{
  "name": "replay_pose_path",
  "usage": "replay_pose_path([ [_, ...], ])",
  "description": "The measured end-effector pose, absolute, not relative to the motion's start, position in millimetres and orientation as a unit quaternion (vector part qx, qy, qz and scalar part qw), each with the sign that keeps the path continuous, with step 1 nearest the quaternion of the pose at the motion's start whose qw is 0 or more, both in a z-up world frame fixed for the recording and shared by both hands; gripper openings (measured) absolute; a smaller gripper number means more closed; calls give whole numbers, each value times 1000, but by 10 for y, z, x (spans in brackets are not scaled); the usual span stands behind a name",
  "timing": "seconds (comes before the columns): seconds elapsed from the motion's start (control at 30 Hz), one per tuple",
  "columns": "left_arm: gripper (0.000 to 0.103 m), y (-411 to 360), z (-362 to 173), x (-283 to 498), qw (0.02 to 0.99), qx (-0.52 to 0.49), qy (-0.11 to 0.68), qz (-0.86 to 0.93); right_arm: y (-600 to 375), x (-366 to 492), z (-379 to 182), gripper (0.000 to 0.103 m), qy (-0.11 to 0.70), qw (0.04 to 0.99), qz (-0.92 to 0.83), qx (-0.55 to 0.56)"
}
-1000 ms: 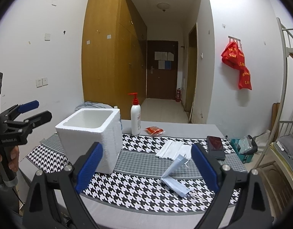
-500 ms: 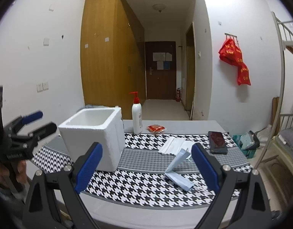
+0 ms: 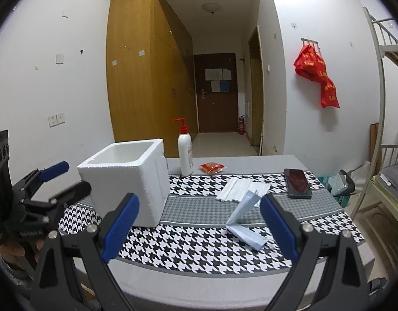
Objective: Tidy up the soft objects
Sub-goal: 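Withdraw the left tool from the box toward the blue mask, then move both tools toward the blue face mask on the table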
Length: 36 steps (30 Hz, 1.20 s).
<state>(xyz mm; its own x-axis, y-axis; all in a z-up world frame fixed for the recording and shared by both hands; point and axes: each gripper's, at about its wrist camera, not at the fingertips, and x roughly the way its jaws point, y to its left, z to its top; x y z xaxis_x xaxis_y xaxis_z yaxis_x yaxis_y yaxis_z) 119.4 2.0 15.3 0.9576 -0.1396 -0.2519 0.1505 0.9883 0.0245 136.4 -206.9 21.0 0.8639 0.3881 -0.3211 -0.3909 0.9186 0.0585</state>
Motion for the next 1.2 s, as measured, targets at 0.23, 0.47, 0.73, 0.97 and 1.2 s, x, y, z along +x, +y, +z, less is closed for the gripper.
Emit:
replay_pose_path([
  [0.23,102,-96,69,1256,988,14,123,-96,-2178,1373,107,96,165,969,182,2],
  [0.47,102,-281,-40,1372,983,14,138,-118,-2319,1461,-37,96,179,970,163,11],
  [0.73,102,-436,-127,1490,977,15,161,-140,-2440,1524,-176,96,195,969,152,7],
  [0.97,102,-563,-189,1605,974,18,174,-146,-2629,1607,-258,96,194,970,142,29],
  [1.2,102,-672,-268,1756,971,19,194,-136,-2738,1764,-376,96,212,966,144,28],
])
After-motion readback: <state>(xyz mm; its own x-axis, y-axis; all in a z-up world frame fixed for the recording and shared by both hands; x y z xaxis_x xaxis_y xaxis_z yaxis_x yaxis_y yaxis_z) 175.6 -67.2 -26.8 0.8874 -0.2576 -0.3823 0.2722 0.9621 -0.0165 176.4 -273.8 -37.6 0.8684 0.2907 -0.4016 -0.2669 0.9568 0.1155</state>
